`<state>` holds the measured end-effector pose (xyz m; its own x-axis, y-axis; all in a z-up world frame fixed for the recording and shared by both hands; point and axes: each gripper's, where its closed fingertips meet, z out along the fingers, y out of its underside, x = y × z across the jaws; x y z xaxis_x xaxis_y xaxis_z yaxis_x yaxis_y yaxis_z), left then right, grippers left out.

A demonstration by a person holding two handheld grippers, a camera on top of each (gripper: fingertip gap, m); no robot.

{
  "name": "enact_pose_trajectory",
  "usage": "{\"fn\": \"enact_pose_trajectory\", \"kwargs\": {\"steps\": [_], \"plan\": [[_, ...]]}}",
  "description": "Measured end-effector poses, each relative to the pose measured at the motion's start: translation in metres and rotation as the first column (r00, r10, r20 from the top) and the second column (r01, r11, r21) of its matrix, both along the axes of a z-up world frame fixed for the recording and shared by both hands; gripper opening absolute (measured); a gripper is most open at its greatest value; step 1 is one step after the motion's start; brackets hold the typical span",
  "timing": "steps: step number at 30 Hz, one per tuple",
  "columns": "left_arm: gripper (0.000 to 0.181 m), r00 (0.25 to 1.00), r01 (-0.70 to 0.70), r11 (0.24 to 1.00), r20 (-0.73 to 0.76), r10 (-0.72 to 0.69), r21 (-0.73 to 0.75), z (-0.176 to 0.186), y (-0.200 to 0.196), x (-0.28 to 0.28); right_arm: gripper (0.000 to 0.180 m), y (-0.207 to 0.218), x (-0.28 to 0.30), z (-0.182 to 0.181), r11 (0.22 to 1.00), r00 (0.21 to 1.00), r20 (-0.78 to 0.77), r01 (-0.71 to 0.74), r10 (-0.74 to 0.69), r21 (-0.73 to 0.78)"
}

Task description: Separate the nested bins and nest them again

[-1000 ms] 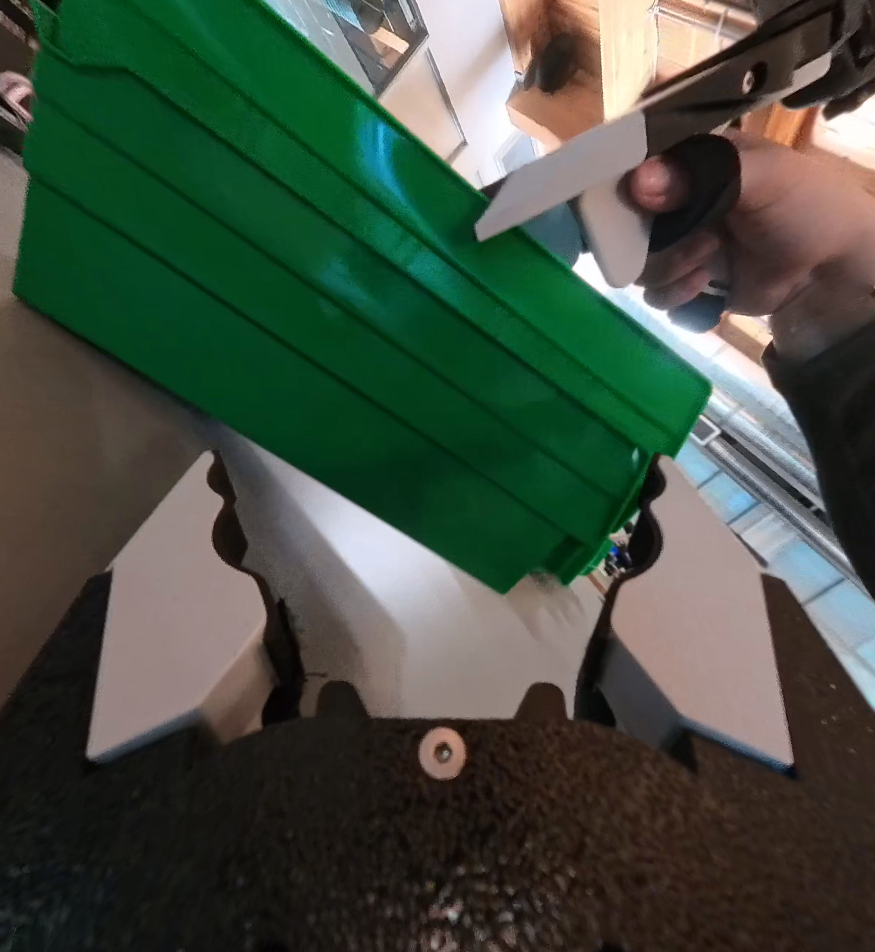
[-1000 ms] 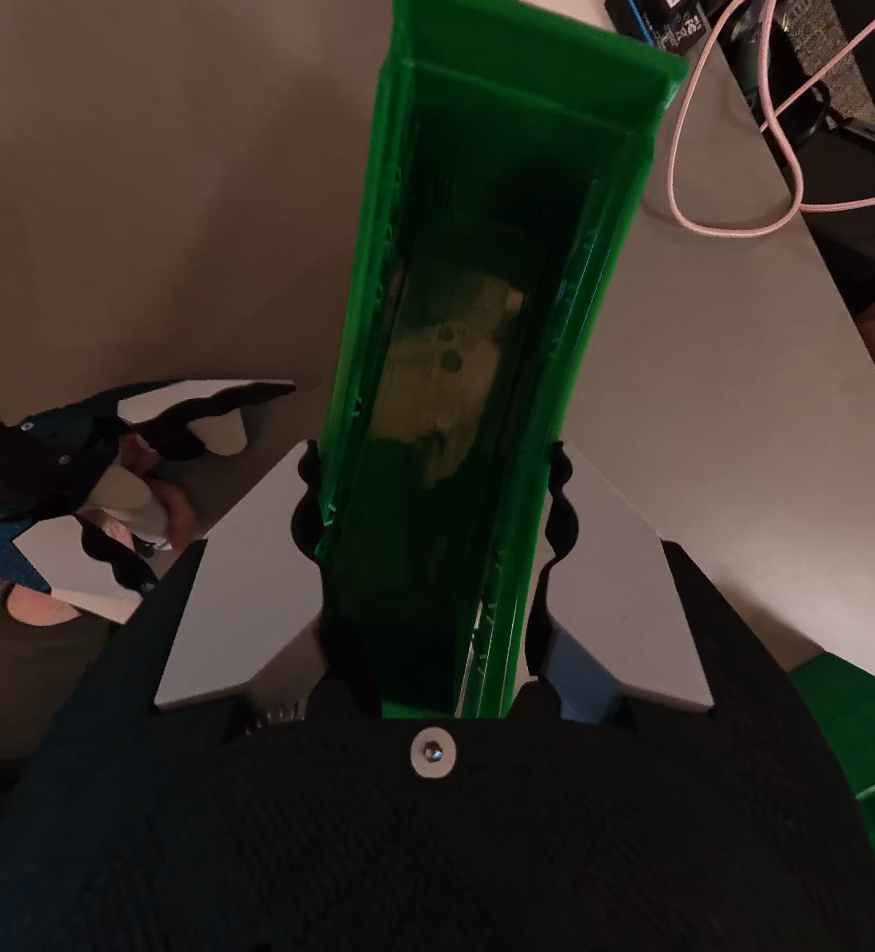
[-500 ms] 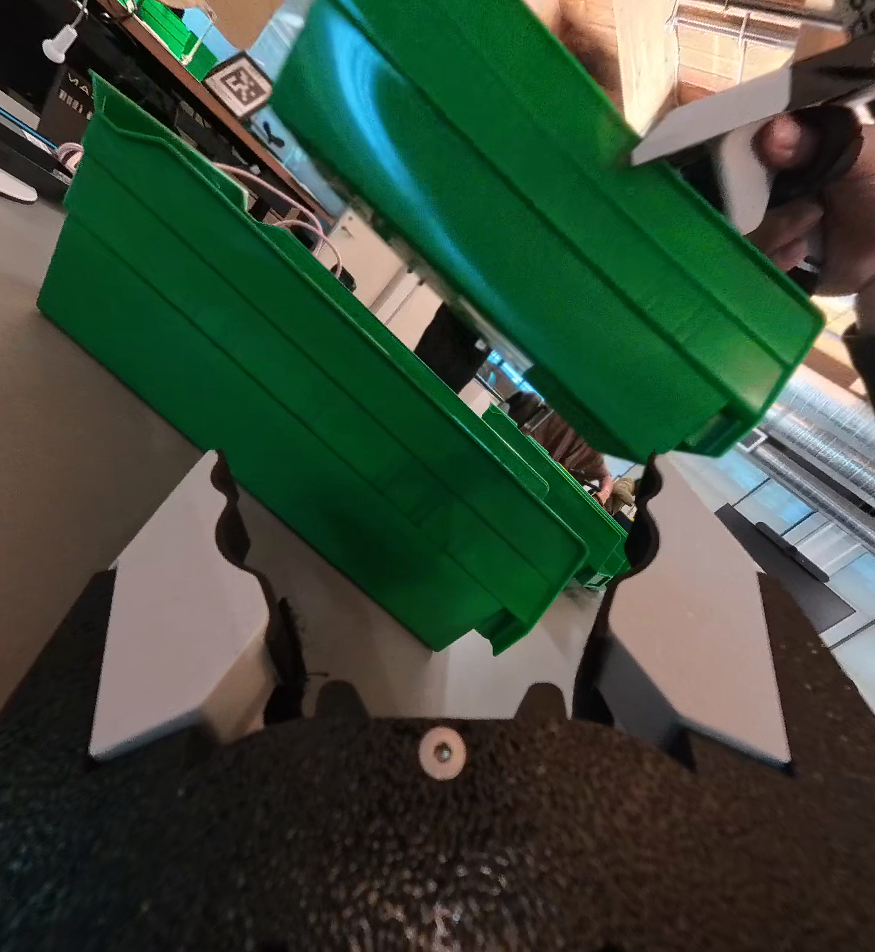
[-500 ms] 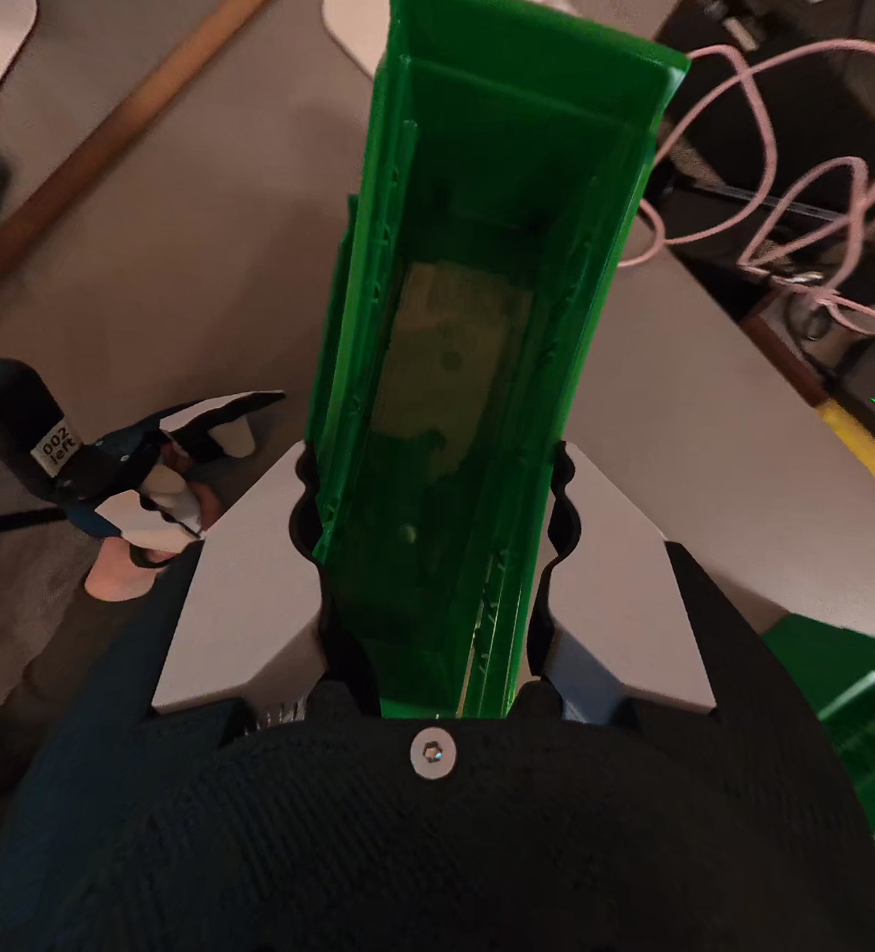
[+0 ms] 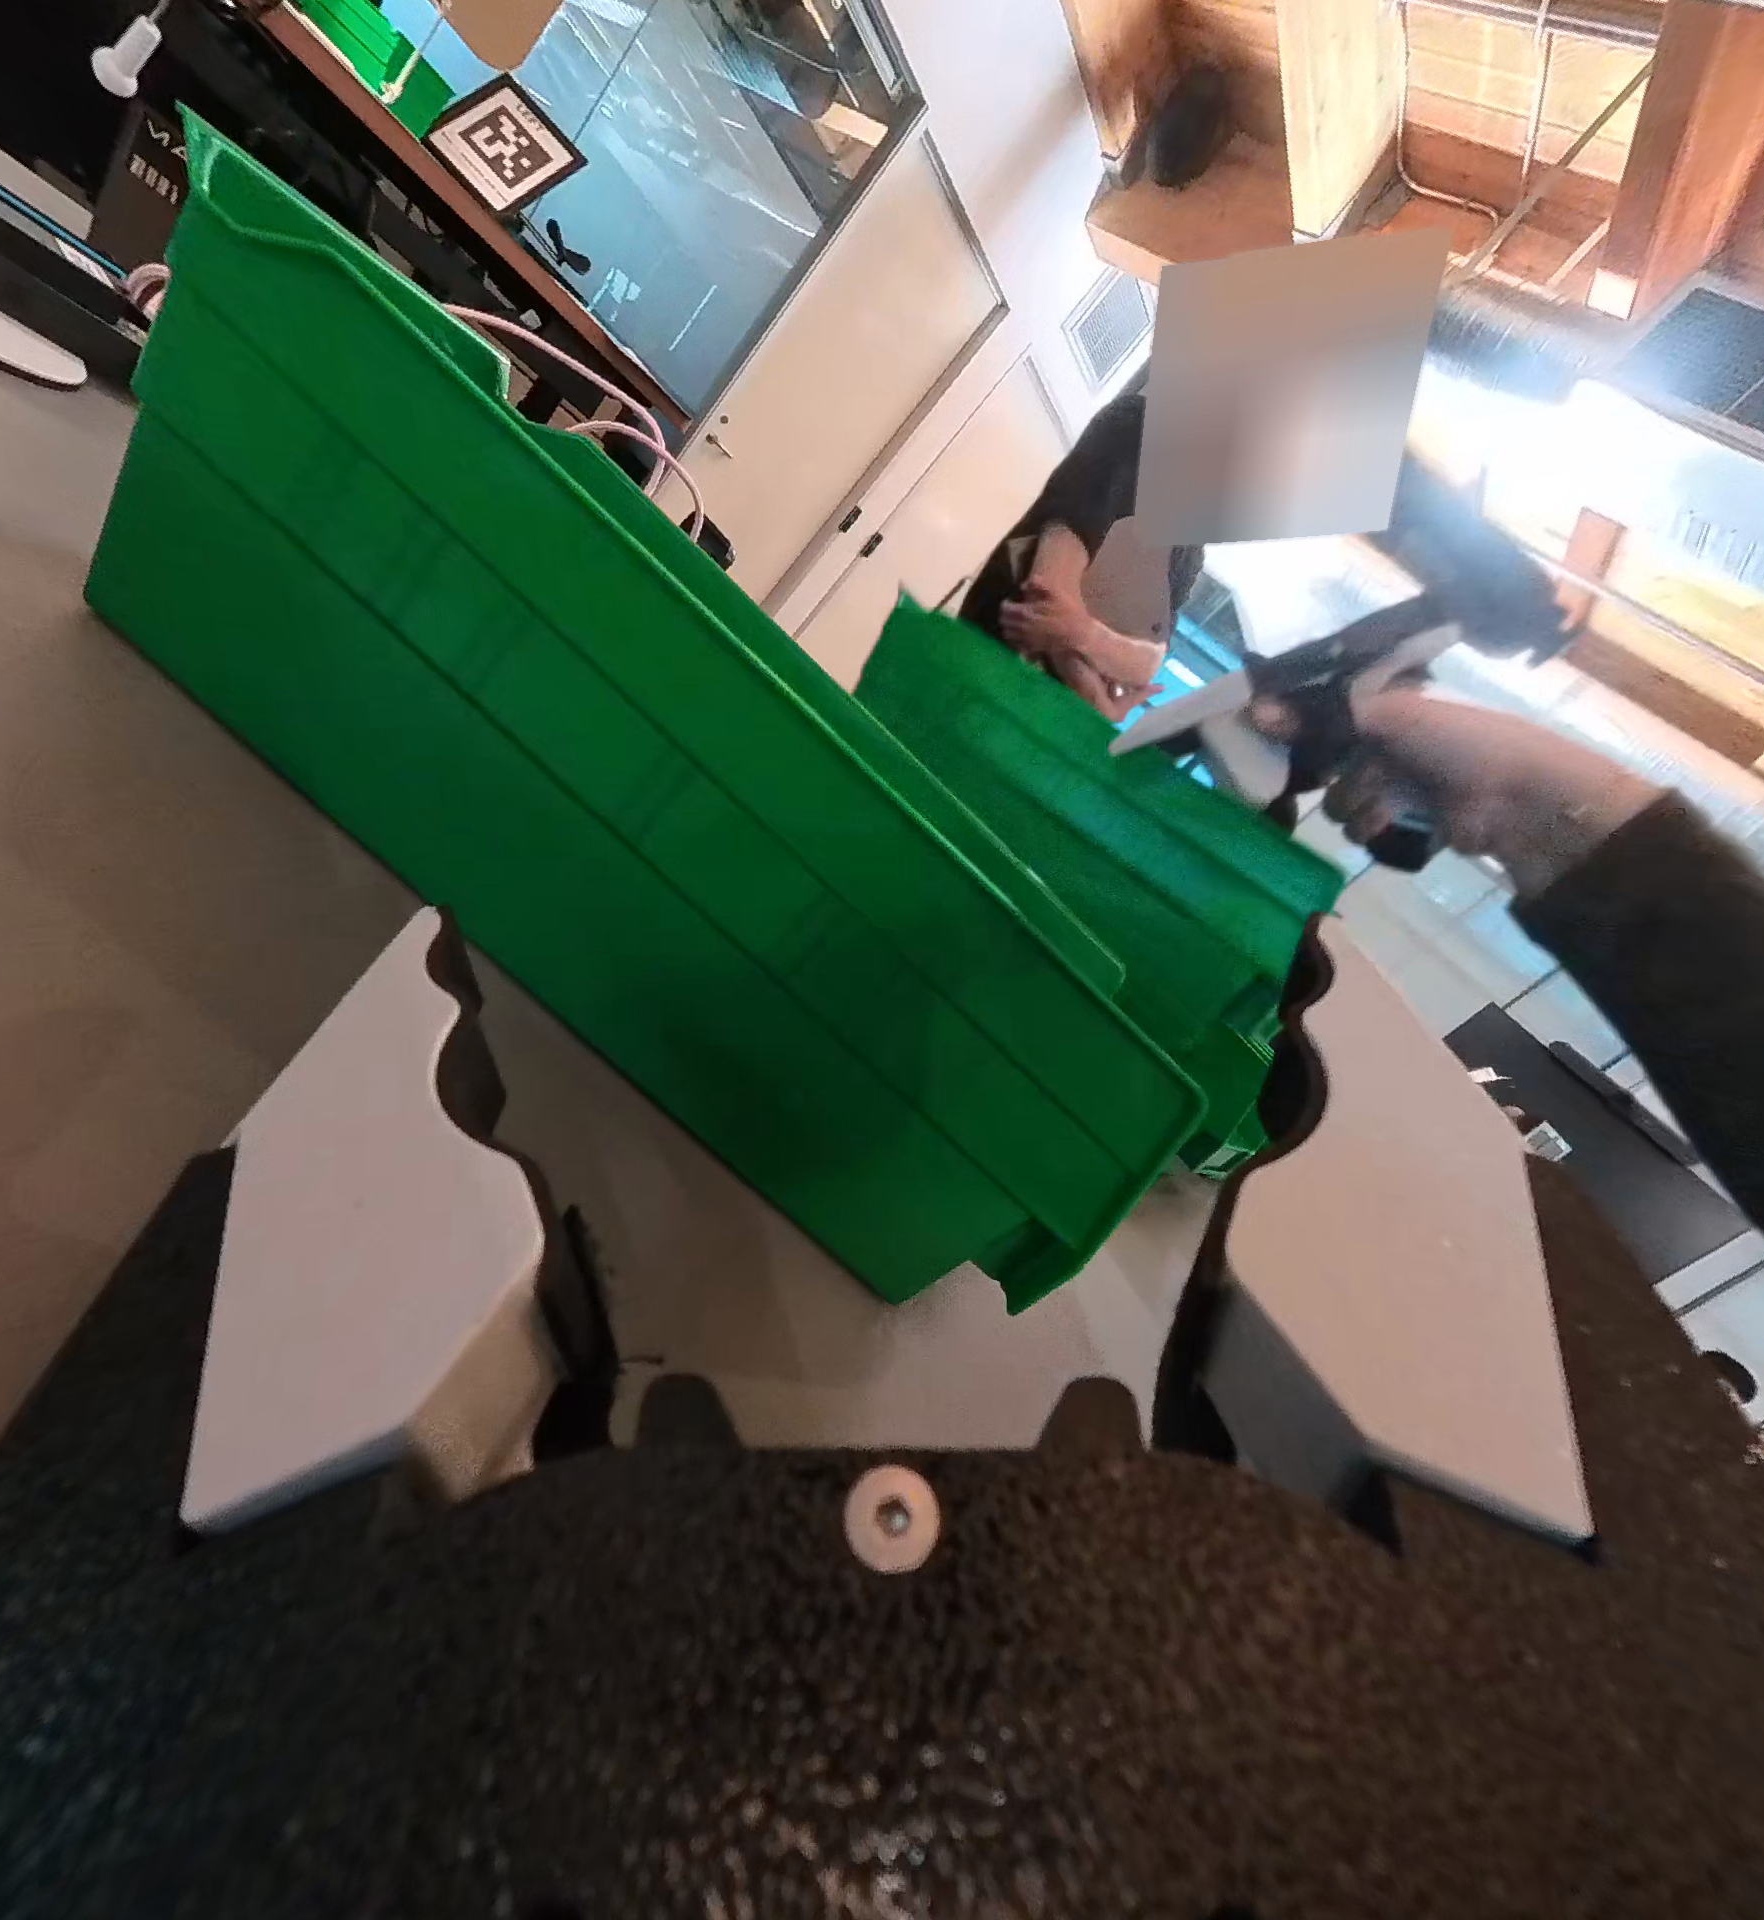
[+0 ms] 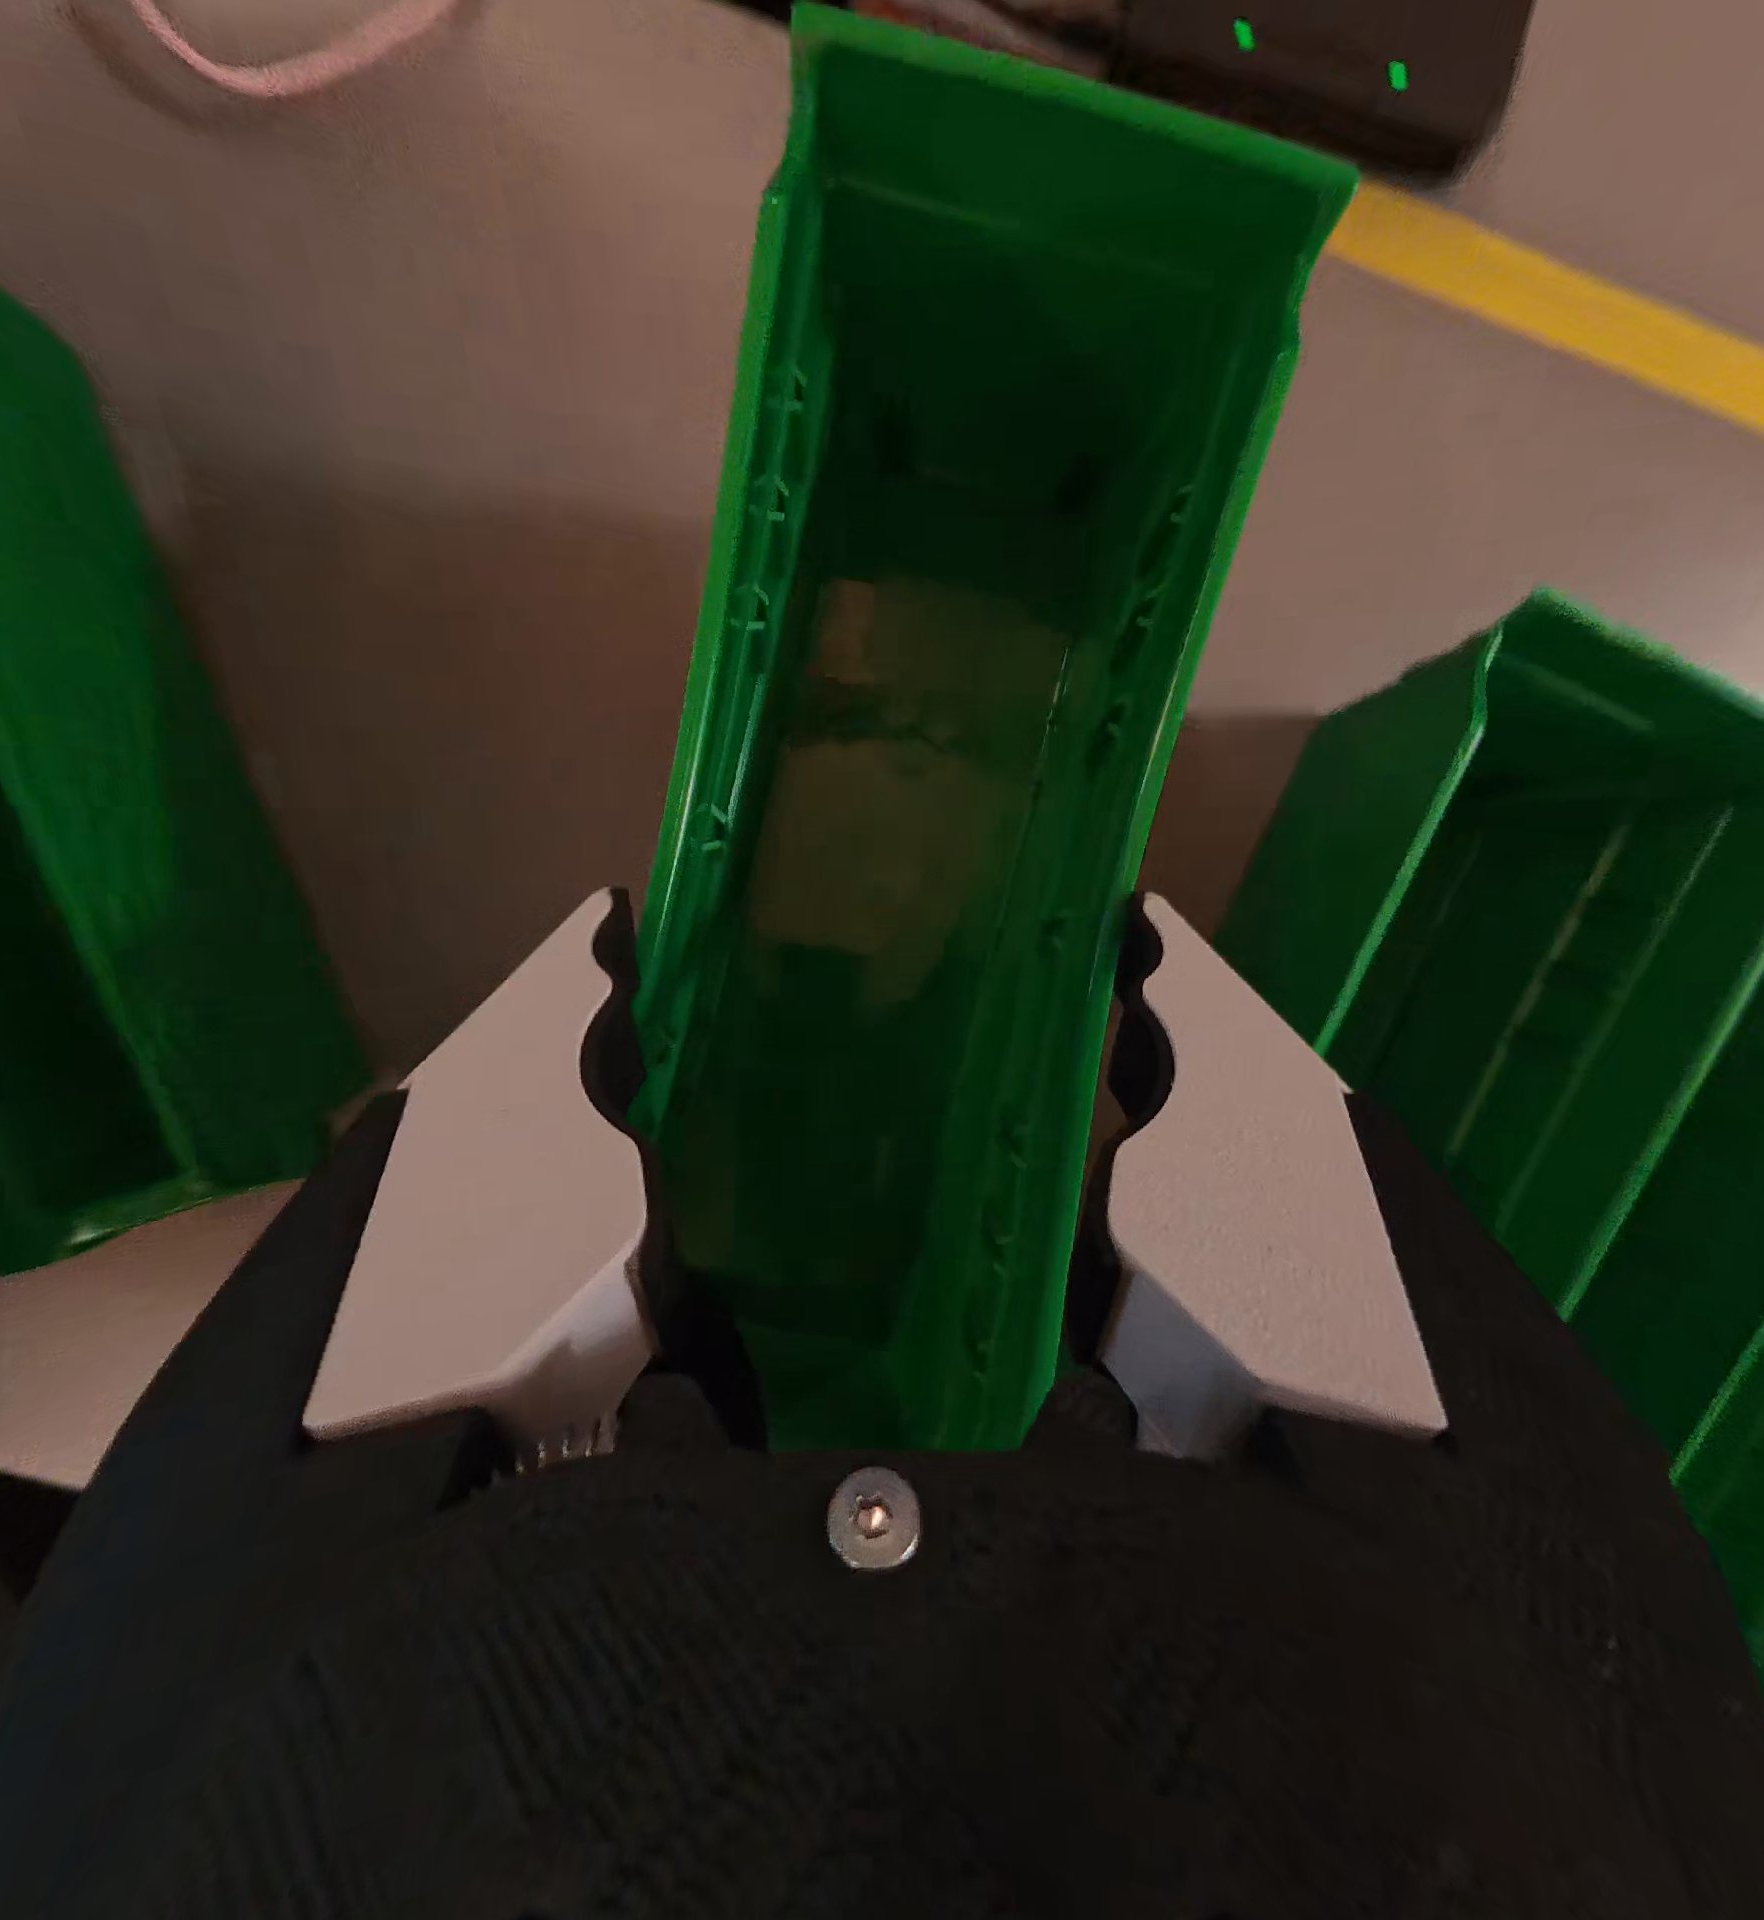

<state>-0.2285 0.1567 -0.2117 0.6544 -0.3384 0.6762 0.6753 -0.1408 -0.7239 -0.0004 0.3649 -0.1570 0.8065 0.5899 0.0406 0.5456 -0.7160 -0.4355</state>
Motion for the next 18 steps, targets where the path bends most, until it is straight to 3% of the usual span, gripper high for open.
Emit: {"fn": "enact_pose_trajectory", "kwargs": {"steps": [7, 11, 13, 15, 18], "plan": [[0.147, 1.000, 0.002, 1.000, 0.000, -0.002, -0.002, 0.000, 0.000, 0.000, 0.104, -0.007, 0.031, -0.062, 0.998, 0.998, 0.033, 0.048, -0.047, -0.050], [0.147, 1.000, 0.001, 1.000, 0.002, -0.001, -0.001, 0.000, 0.000, 0.000, 0.119, -0.010, 0.030, -0.067, 1.000, 1.000, 0.030, 0.006, -0.005, -0.009], [0.147, 1.000, 0.002, 1.000, 0.001, -0.002, -0.002, 0.000, 0.000, 0.000, 0.143, -0.013, 0.030, -0.058, 1.000, 0.998, 0.063, -0.020, 0.020, -0.004], [0.147, 1.000, -0.001, 1.000, 0.000, 0.001, -0.005, -0.001, 0.001, 0.000, 0.145, -0.015, 0.012, -0.028, 0.993, 0.997, 0.014, -0.081, 0.080, 0.080], [0.147, 1.000, 0.002, 1.000, -0.001, -0.002, -0.010, -0.002, 0.003, 0.002, 0.145, -0.054, -0.056, 0.016, 0.947, 0.941, -0.148, -0.281, 0.304, 0.158]]}}
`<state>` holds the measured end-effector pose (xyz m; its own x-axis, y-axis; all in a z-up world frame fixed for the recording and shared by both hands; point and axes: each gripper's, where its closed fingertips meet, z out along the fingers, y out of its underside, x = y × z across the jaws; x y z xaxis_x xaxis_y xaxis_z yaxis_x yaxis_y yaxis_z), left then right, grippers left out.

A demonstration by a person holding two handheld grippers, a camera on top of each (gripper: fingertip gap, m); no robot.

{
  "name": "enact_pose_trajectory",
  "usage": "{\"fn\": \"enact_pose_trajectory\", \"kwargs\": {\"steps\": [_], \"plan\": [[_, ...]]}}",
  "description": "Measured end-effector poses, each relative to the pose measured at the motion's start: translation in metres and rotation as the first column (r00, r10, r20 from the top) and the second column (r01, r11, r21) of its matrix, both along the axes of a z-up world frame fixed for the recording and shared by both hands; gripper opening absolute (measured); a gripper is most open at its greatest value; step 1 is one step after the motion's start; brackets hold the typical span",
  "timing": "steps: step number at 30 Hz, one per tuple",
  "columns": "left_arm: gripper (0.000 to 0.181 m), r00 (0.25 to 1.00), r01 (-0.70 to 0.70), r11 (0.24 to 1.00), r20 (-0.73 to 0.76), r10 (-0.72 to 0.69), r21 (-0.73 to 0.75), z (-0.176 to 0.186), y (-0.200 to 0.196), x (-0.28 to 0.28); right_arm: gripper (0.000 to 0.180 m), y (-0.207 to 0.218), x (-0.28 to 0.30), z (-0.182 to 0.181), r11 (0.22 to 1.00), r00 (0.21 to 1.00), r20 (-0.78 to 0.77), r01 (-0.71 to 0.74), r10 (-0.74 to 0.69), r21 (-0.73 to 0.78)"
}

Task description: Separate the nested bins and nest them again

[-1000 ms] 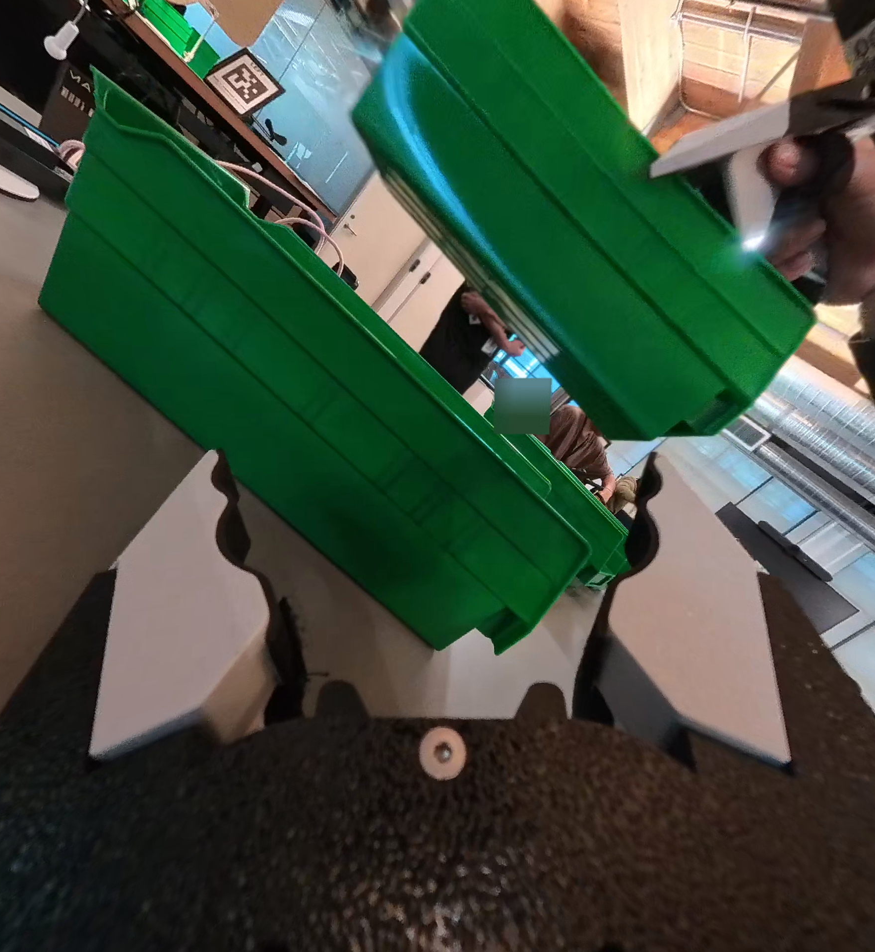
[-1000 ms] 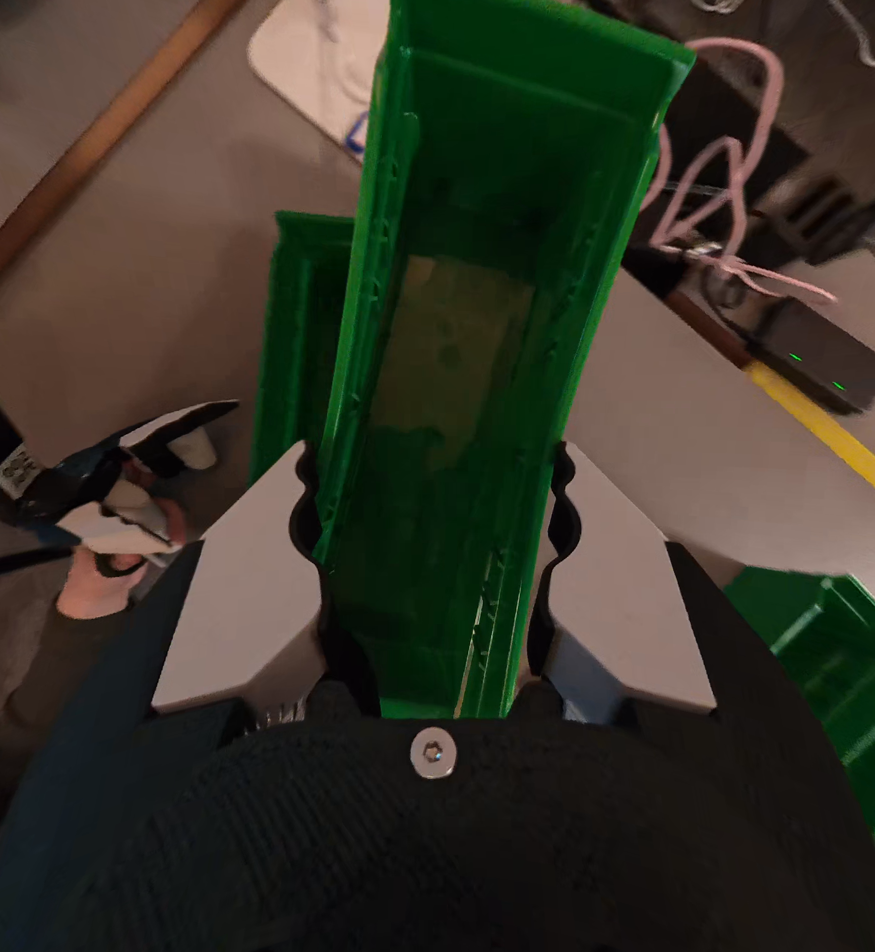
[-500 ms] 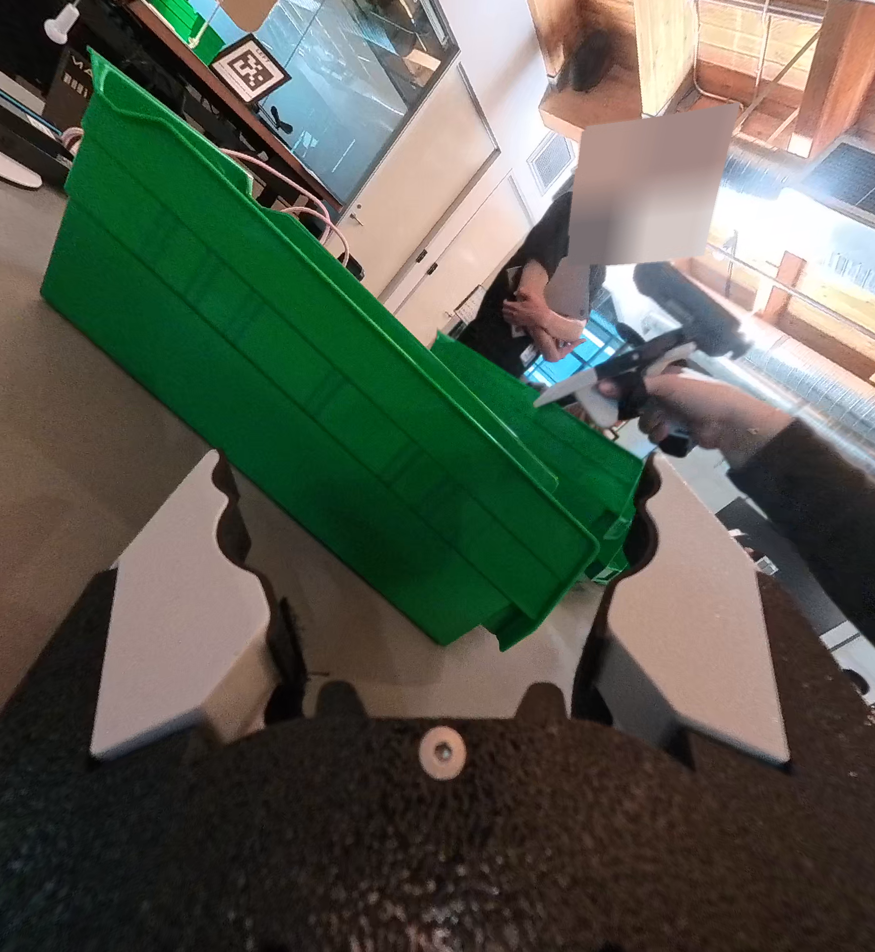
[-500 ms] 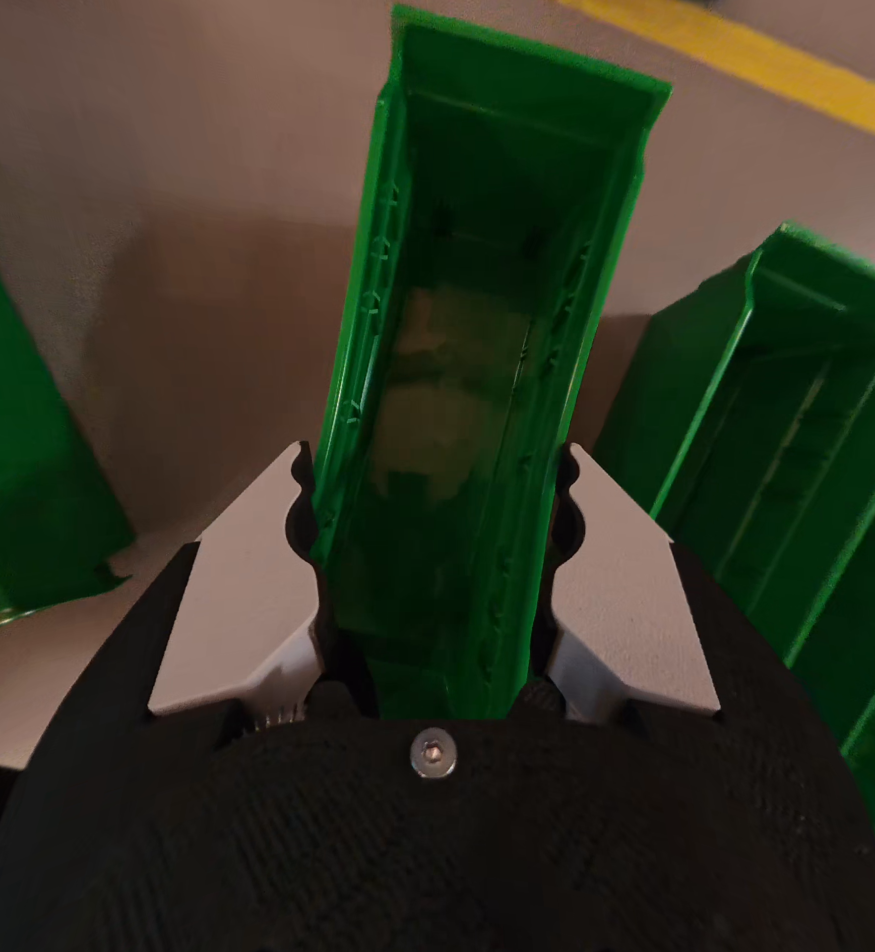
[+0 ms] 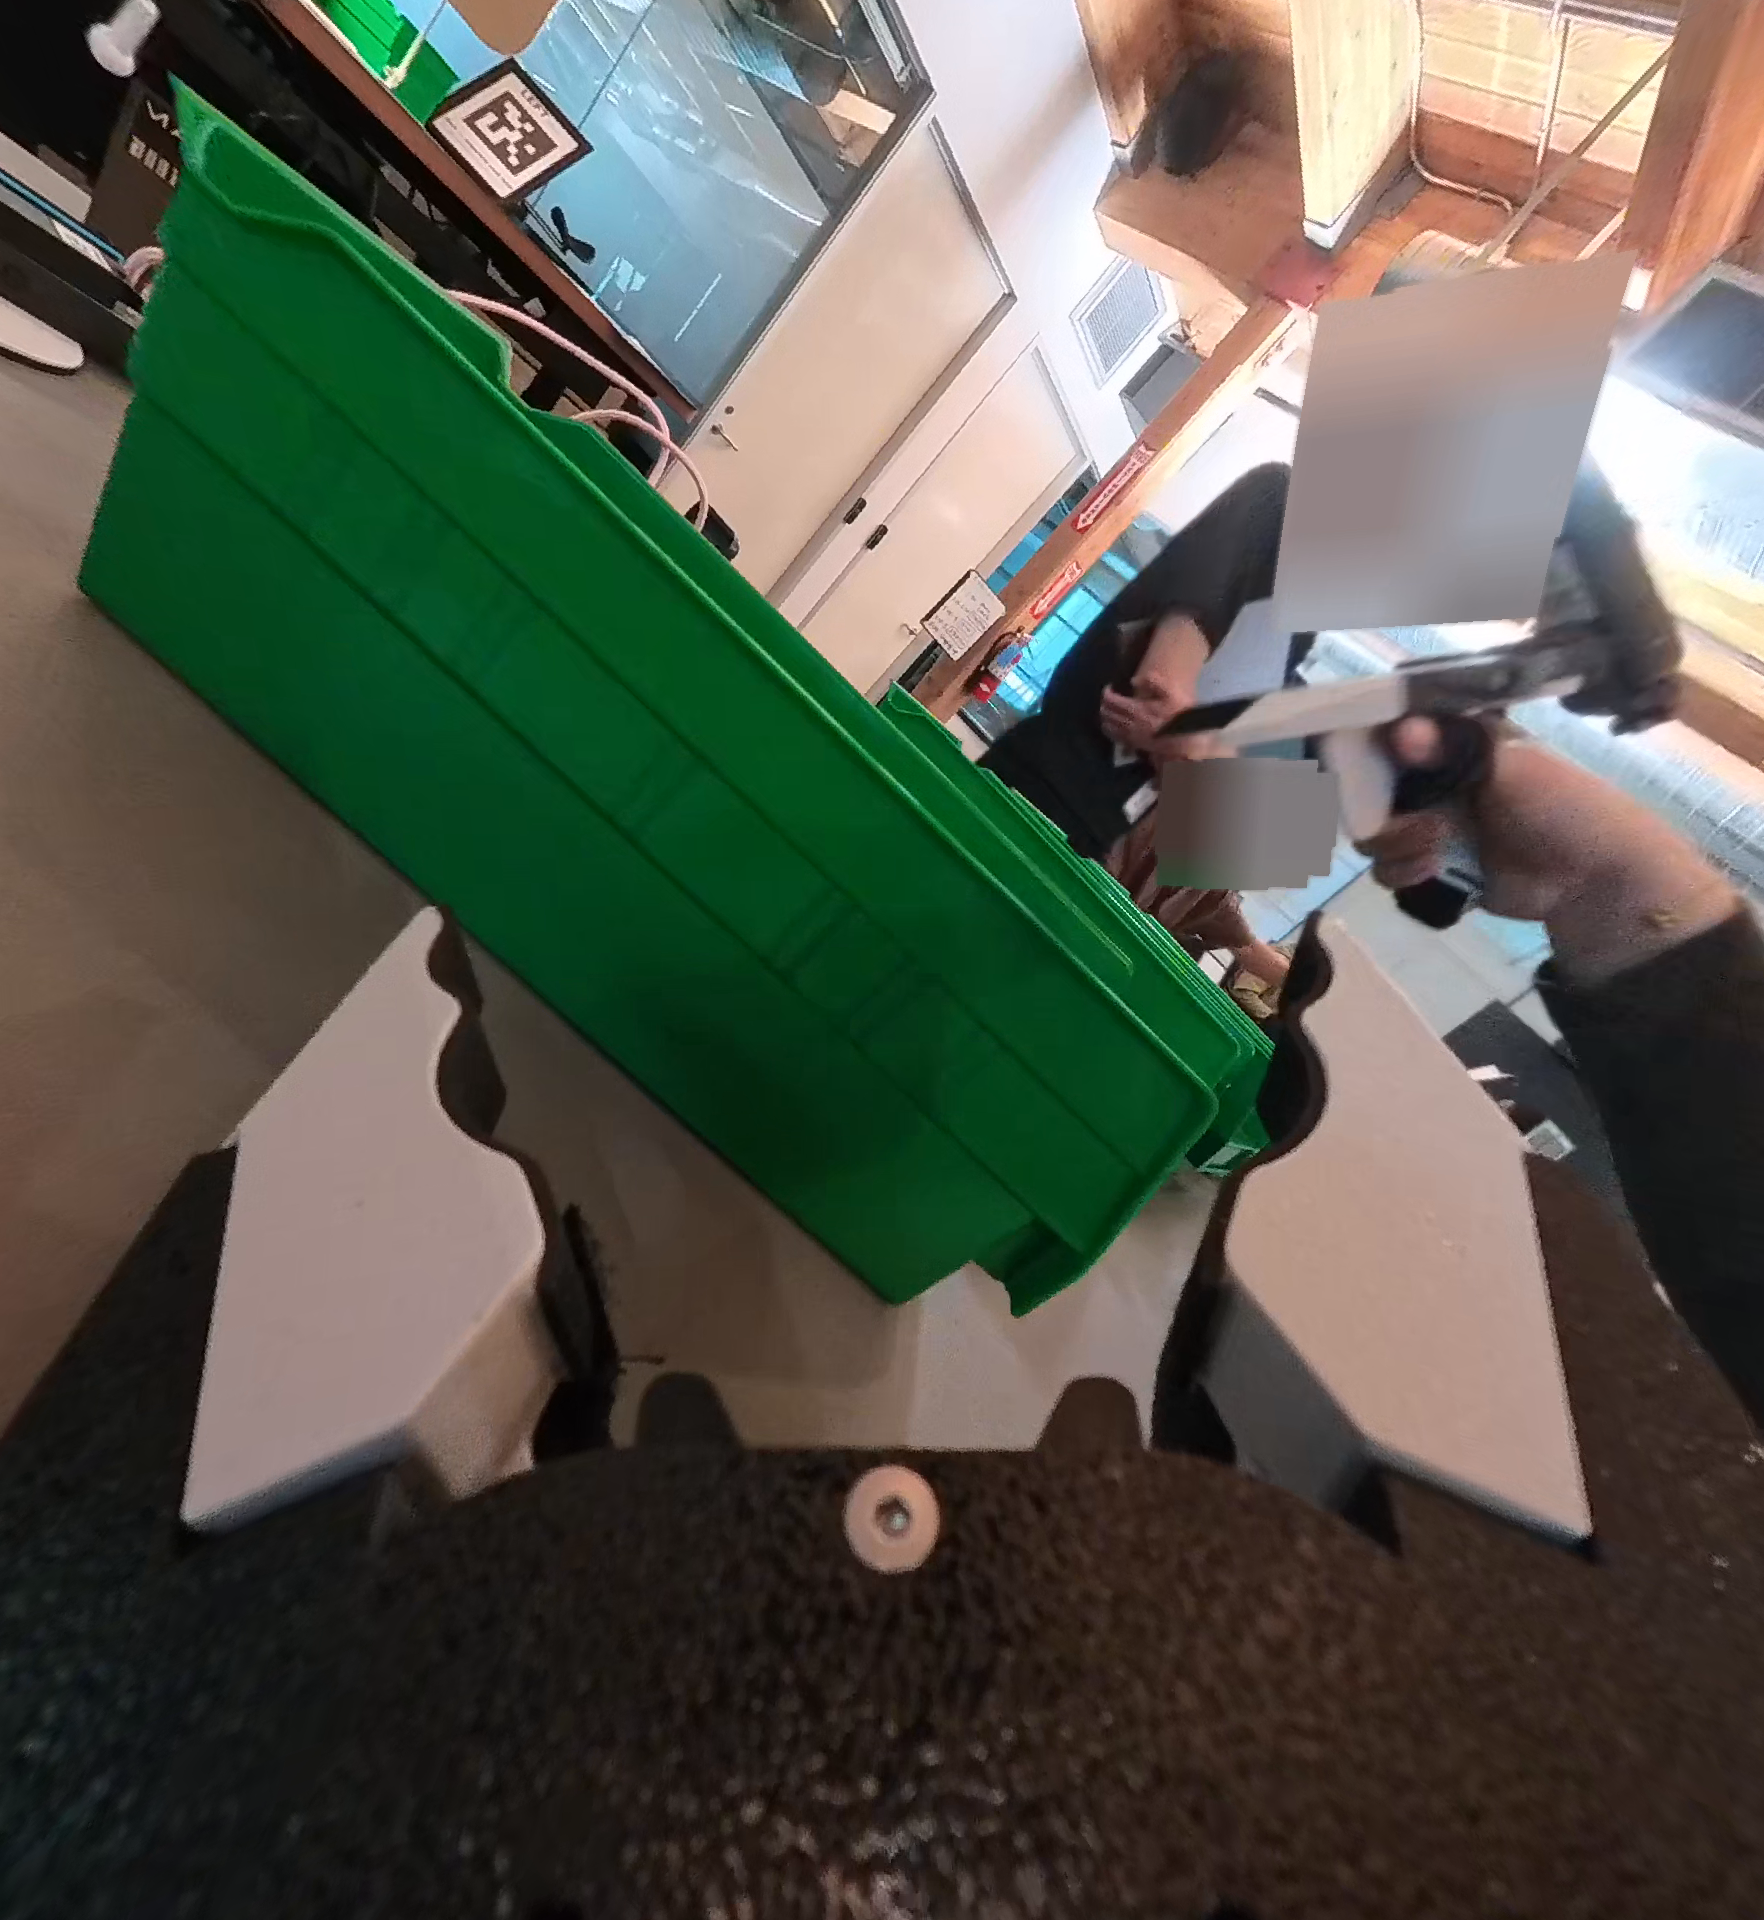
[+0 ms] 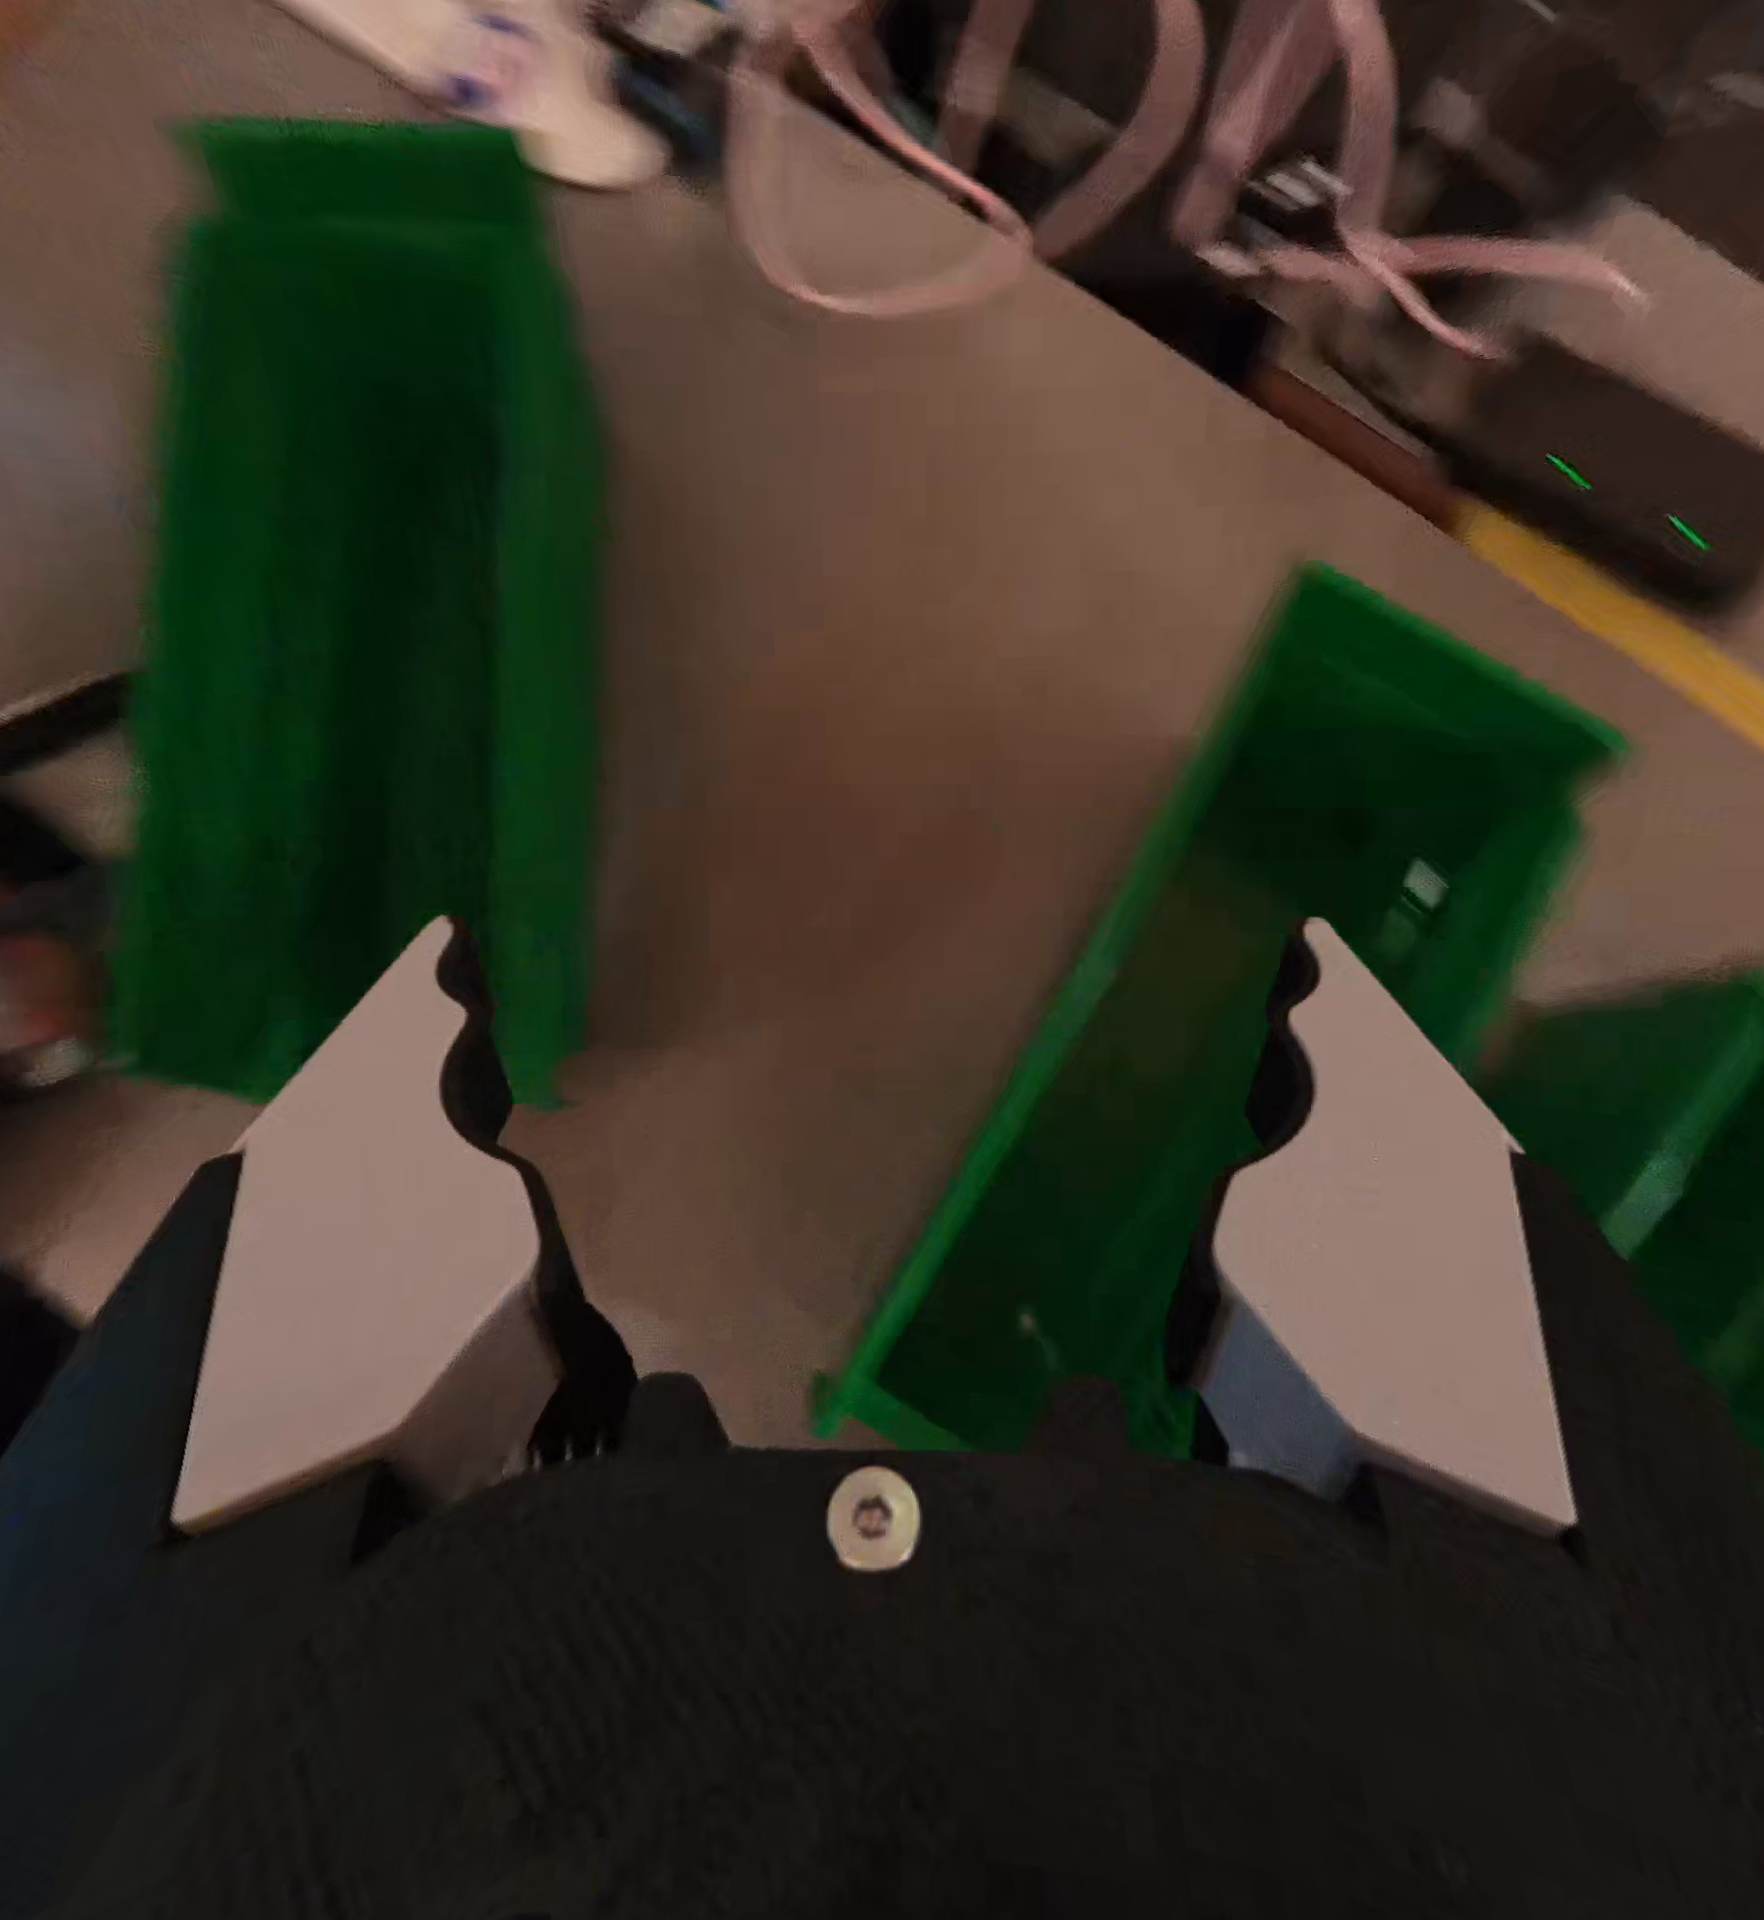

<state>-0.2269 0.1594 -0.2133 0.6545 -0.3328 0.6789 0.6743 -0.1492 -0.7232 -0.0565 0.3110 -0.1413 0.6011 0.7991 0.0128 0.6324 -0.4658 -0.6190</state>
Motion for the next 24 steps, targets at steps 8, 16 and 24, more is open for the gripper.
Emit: {"fn": "enact_pose_trajectory", "kwargs": {"steps": [8, 16, 24], "plan": [[0.148, 0.999, 0.009, 1.000, 0.032, -0.010, 0.029, 0.005, -0.002, -0.001, 0.094, -0.060, -0.125, -0.028, 0.942, 0.942, 0.108, -0.327, 0.319, 0.068], [0.148, 0.997, 0.032, 0.999, 0.073, -0.034, 0.031, 0.005, -0.002, -0.002, 0.027, -0.039, -0.126, -0.100, 0.972, 0.954, 0.206, -0.192, 0.217, -0.135], [0.148, 0.997, 0.029, 0.999, 0.065, -0.031, 0.033, 0.005, -0.002, -0.002, 0.002, -0.023, -0.106, -0.103, 0.973, 0.997, 0.068, -0.003, 0.019, -0.231]]}}
